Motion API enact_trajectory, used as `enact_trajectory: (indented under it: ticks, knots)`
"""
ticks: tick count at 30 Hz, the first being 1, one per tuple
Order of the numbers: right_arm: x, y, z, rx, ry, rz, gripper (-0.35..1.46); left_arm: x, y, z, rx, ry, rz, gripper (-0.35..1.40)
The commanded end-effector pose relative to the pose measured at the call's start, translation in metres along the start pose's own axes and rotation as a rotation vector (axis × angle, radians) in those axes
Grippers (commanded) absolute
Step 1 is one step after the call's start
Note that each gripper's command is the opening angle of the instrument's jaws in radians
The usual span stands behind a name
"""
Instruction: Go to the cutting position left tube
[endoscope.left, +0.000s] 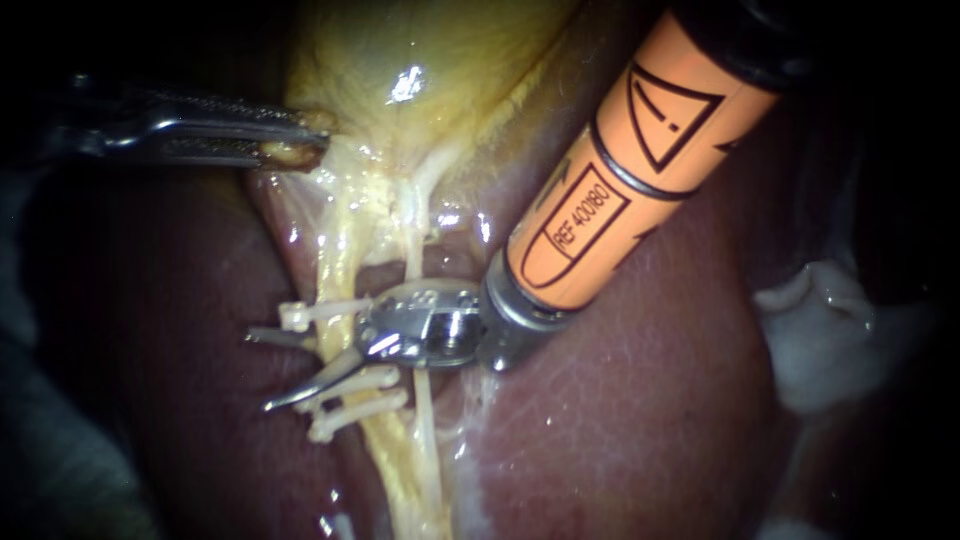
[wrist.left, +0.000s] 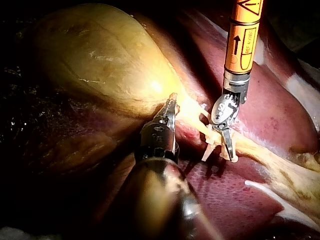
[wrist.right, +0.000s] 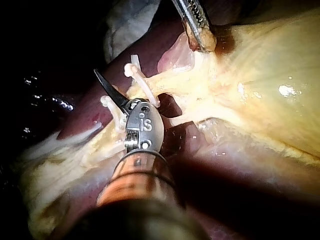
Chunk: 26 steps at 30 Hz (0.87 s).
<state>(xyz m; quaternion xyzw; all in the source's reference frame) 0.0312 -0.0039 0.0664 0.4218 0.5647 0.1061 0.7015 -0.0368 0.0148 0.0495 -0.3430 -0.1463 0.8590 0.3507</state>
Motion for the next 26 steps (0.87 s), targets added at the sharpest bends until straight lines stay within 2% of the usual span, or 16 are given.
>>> enact_trajectory:
  ticks: [1, 7, 12, 26]
  knots:
    - [0.0003, -0.0003, -0.0001, 0.003, 0.004, 0.001, 1.38, 0.0, 0.0, 0.0, 0.0, 0.0, 0.0, -0.35]
    - [0.0013, -0.0016, 0.0002, 0.018, 0.028, 0.019, 1.38, -0.0001, -0.0002, -0.0001, -0.001, 0.0, 0.001, -0.35]
    - [0.002, -0.0022, 0.0002, 0.025, 0.041, 0.026, 1.4, -0.0001, -0.0002, -0.0001, -0.001, 0.0, 0.001, -0.35]
    - [0.002, -0.0021, 0.0001, 0.017, 0.047, 0.032, 1.4, -0.0001, -0.0002, 0.0, -0.001, 0.0, 0.001, -0.35]
